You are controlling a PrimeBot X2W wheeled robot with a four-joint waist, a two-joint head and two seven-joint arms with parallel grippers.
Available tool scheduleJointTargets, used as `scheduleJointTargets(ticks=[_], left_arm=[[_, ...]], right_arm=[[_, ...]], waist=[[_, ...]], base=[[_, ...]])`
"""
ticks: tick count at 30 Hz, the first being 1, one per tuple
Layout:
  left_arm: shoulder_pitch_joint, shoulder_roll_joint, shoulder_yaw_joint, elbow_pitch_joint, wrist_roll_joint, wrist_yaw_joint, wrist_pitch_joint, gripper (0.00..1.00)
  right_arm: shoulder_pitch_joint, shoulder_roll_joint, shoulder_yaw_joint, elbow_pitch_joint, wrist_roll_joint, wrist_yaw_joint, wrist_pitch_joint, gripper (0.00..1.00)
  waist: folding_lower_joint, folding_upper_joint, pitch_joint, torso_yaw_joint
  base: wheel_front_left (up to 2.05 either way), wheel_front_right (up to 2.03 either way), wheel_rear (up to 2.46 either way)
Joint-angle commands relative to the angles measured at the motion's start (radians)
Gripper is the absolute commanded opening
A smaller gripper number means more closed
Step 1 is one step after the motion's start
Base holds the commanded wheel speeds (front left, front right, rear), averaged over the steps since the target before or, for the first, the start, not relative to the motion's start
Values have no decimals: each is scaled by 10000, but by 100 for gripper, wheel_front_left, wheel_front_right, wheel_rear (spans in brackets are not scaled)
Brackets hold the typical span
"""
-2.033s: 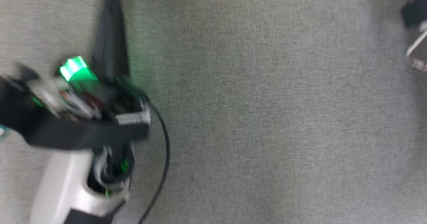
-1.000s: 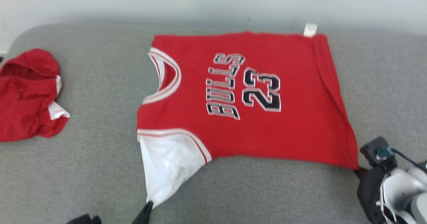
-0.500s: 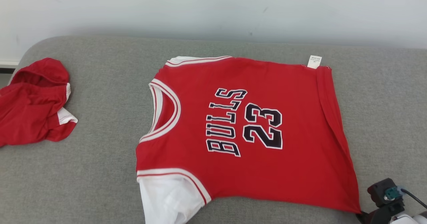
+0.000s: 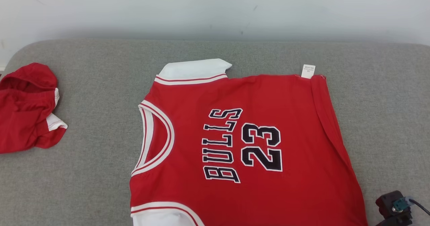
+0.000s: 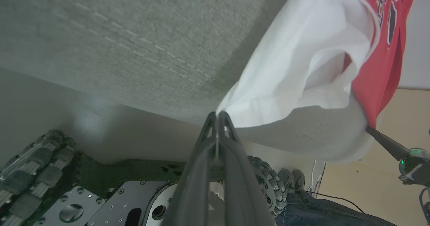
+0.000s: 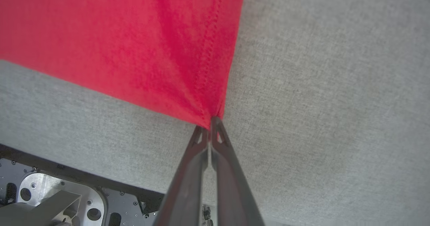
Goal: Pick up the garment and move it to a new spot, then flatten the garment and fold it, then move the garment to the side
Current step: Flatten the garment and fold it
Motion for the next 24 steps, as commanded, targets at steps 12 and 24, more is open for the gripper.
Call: scheduleJointTargets(ticks=[12, 24], left_arm=[[-841, -48, 899, 33, -209, -1144, -1058, 0], [-2035, -15, 996, -1369, -480, -1174, -813, 0]], right_arm=[[-201, 504, -476, -843, 335, -23, -1341, 0], [-917, 225, 62, -583, 734, -23, -2086, 0]], waist=[[0, 0, 132, 15], [0, 0, 172, -60]], base=[[0, 0, 0], [0, 0, 0]])
